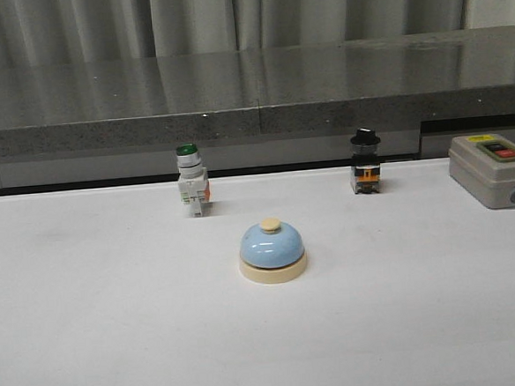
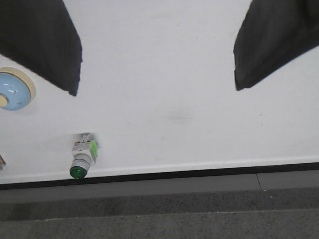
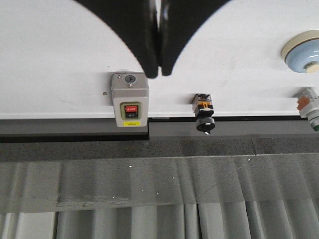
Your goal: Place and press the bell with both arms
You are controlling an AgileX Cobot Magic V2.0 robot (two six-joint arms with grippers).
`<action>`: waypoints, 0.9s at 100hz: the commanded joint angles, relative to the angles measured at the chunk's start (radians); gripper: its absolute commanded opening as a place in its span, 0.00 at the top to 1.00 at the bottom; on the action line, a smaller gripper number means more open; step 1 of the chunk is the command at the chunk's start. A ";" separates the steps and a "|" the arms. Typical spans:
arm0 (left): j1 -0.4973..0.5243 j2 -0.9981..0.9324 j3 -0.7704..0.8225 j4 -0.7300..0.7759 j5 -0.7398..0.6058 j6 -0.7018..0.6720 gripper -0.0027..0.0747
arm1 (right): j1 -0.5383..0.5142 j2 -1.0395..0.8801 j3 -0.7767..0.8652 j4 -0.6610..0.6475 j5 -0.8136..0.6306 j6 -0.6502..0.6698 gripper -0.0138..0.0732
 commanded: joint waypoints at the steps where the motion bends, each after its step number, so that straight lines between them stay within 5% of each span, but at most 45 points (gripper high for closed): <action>1: 0.001 -0.070 0.004 -0.014 -0.070 -0.007 0.30 | -0.007 -0.016 -0.014 -0.003 -0.082 0.001 0.91; 32: 0.001 -0.139 0.024 -0.008 -0.070 -0.007 0.99 | -0.007 -0.016 -0.014 -0.003 -0.082 0.001 0.91; 90: 0.001 -0.138 0.026 -0.008 -0.070 -0.007 0.99 | -0.007 -0.016 -0.014 -0.003 -0.082 0.001 0.91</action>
